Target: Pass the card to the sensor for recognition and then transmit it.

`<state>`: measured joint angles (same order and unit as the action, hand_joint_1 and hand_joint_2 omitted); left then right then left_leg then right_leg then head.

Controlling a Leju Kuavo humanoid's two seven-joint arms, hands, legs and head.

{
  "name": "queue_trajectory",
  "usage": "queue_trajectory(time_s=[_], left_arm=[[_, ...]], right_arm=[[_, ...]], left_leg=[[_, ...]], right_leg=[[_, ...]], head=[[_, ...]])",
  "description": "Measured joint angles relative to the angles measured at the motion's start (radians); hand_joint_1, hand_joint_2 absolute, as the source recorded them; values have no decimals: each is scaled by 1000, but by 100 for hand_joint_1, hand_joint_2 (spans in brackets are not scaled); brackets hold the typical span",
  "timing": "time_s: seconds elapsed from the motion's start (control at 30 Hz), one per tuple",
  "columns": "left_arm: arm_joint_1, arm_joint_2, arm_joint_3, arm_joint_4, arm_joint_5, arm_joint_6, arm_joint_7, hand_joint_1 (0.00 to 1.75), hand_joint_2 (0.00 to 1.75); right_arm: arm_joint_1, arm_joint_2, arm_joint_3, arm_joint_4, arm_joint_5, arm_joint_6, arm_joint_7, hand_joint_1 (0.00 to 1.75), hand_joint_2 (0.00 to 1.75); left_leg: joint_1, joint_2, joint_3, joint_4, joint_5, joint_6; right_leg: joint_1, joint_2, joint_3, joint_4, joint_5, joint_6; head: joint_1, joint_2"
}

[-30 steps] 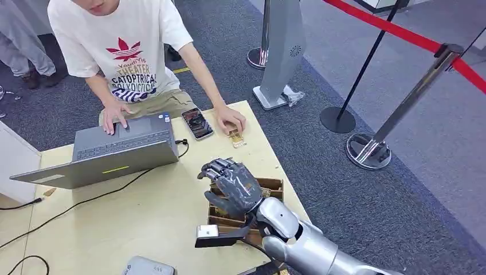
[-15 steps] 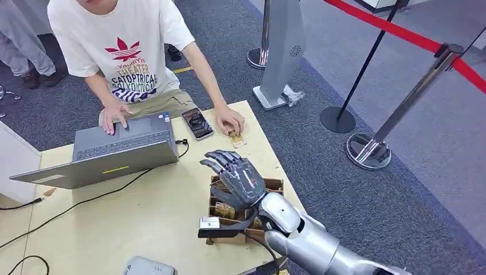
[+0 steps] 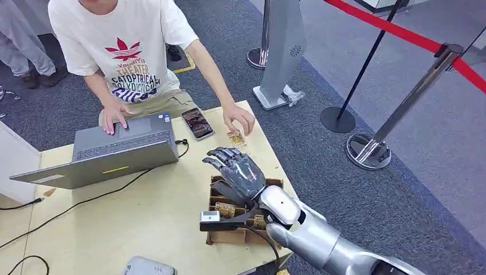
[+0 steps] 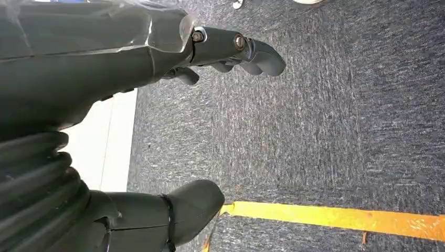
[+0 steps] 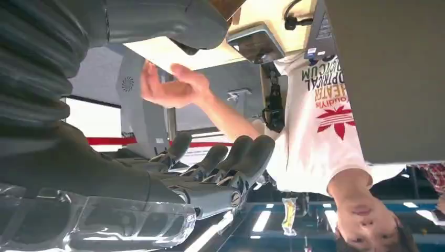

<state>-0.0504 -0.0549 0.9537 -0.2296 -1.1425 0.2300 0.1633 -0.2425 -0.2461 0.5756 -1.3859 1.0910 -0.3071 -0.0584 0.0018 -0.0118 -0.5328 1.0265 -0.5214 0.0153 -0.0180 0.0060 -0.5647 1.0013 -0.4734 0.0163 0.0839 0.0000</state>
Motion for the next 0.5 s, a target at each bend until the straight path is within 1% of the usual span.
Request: queue_trajectory(time_s=[0.13,0.2,0.23,0.27,0.3,0.33,0.4,0.43,0.47,0.5], left_arm=[[0,0,13,0,1,0,0,0,175],[0,0,19,0,1,0,0,0,175],[0,0,20,0,1,0,0,0,175],[0,0,21,0,1,0,0,0,175],[0,0,23,0,1,0,1,0,175],[0,0,24,0,1,0,1,0,175],[0,0,27,0,1,0,1,0,175],[0,0,28,0,1,0,2,0,175],[0,0,29,0,0,0,2,0,175],[0,0,31,0,0,0,2,0,175]], right_arm=[[-14,-1,10,9,-2,23,6,59,175],[-21,-2,16,15,-10,43,11,51,175],[-24,-3,19,18,-13,52,14,51,175],[-27,-3,21,20,-14,59,15,38,175],[-31,-4,23,23,-14,66,16,42,175],[-34,-5,25,25,-14,71,17,42,175],[-39,-6,27,28,-17,78,17,51,175],[-42,-7,29,30,-18,81,17,51,175],[-45,-8,32,30,-18,84,17,56,175],[-47,-10,35,32,-19,87,17,70,175]], left_leg=[[0,0,0,0,0,0],[0,0,0,0,0,0],[0,0,0,0,0,0],[0,0,0,0,0,0],[0,0,0,0,0,0],[0,0,0,0,0,0],[0,0,0,0,0,0],[0,0,0,0,0,0],[0,0,0,0,0,0],[0,0,0,0,0,0]], right_leg=[[0,0,0,0,0,0],[0,0,0,0,0,0],[0,0,0,0,0,0],[0,0,0,0,0,0],[0,0,0,0,0,0],[0,0,0,0,0,0],[0,0,0,0,0,0],[0,0,0,0,0,0],[0,0,0,0,0,0],[0,0,0,0,0,0]], head=[[0,0],[0,0],[0,0],[0,0],[0,0],[0,0],[0,0],[0,0],[0,0],[0,0]])
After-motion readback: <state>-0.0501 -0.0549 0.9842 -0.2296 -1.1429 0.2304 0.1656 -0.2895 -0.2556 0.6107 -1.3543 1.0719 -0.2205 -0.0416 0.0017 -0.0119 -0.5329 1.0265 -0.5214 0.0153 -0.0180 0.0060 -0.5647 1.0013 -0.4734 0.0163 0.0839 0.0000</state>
